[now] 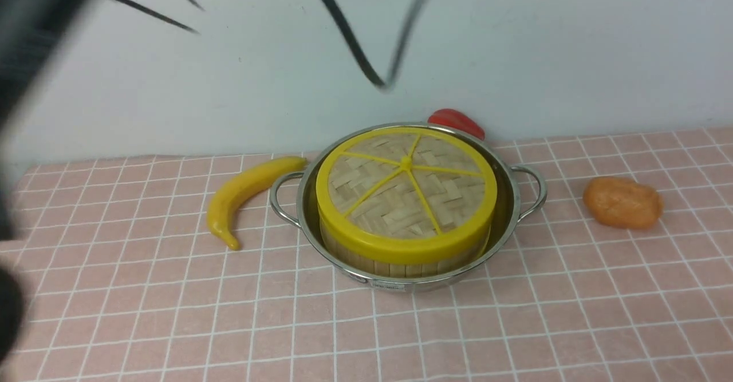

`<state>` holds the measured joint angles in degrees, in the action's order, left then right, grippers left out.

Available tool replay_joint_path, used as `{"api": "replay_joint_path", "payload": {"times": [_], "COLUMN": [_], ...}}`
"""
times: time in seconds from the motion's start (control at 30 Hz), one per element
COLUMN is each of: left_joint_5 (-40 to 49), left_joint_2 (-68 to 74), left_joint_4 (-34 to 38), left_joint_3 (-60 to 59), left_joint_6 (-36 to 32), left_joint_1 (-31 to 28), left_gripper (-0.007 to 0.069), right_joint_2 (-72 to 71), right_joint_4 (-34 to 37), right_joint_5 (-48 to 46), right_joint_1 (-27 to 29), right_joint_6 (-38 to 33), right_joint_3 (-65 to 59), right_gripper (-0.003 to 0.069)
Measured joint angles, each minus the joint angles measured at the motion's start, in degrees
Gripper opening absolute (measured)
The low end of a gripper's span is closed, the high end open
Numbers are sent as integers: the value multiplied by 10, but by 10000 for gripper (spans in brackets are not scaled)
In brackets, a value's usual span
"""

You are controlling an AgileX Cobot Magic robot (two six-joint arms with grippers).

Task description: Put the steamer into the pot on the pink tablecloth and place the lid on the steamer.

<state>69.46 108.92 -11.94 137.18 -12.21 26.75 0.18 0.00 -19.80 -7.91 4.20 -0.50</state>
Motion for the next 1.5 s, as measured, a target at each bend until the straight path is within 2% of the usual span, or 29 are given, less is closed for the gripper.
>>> {"api": "replay_joint_path", "payload": {"times": [0.1, 0.2, 0.57, 0.67, 0.8, 0.83, 0.87, 0.97, 1.17, 1.33, 1.5], "left_joint_5": [0, 1, 2, 1, -13, -13, -69, -173, -420, -501, -528], "left_joint_2": [-76, -138, -237, -248, -320, -325, -374, -456, -624, -731, -861], "left_joint_4": [-16, -33, -70, -71, -63, -61, -43, 3, 109, 111, 65], "left_joint_3": [4, 5, 5, -32, -238, -238, -382, -557, -944, -1156, -1278], "left_joint_6": [64, 106, 122, 130, 126, 125, 122, 122, 122, 122, 122], "left_joint_1": [-21, -32, -32, -32, -33, -34, -48, -93, -267, -347, -361], "left_gripper": [-16, -23, -7, 11, 33, 34, 46, 64, 101, 123, 143], "right_joint_2": [0, 0, 0, 0, 0, 0, 0, 0, 0, 0, 0], "right_joint_4": [0, 0, 0, 0, 0, 0, 0, 0, 0, 0, 0], "right_joint_5": [0, 0, 0, 0, 0, 0, 0, 0, 0, 0, 0], "right_joint_1": [0, 0, 0, 0, 0, 0, 0, 0, 0, 0, 0], "right_joint_6": [0, 0, 0, 0, 0, 0, 0, 0, 0, 0, 0], "right_joint_3": [0, 0, 0, 0, 0, 0, 0, 0, 0, 0, 0], "right_gripper": [240, 240, 240, 240, 240, 240, 240, 240, 240, 240, 240]}}
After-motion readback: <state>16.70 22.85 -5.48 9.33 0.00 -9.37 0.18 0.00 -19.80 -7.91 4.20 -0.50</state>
